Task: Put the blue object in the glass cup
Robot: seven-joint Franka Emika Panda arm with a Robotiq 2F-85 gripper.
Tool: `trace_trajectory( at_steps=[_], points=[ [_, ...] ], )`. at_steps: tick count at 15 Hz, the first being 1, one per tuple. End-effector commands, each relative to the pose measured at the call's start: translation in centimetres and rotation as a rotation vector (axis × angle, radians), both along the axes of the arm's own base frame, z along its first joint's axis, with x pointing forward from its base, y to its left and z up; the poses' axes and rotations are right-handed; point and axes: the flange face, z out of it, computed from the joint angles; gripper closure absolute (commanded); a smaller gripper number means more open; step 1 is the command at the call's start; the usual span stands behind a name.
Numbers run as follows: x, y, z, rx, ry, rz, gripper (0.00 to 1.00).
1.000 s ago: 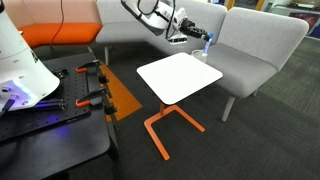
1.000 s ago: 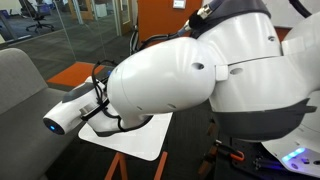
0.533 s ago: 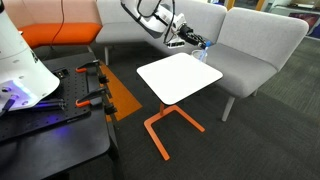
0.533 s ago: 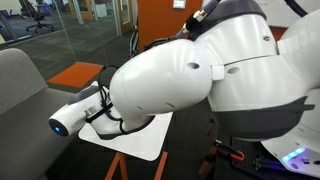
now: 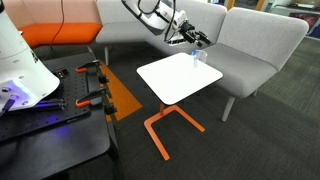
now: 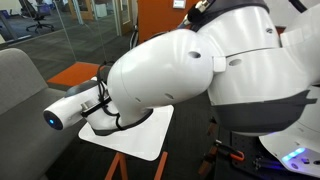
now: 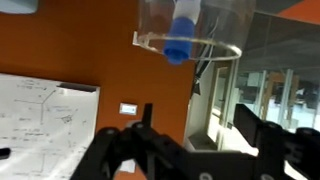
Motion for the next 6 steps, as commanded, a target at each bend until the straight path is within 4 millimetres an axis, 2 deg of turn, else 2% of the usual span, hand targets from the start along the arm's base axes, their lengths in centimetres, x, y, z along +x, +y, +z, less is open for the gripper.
trace_trajectory(
  at_steps=[1, 6],
  points=[
    [0.1, -1.0, 2.4, 0.000, -0.042, -0.072, 0.00],
    [0.8, -2.5, 5.6, 0.069, -0.031, -0.119, 0.00]
  ],
)
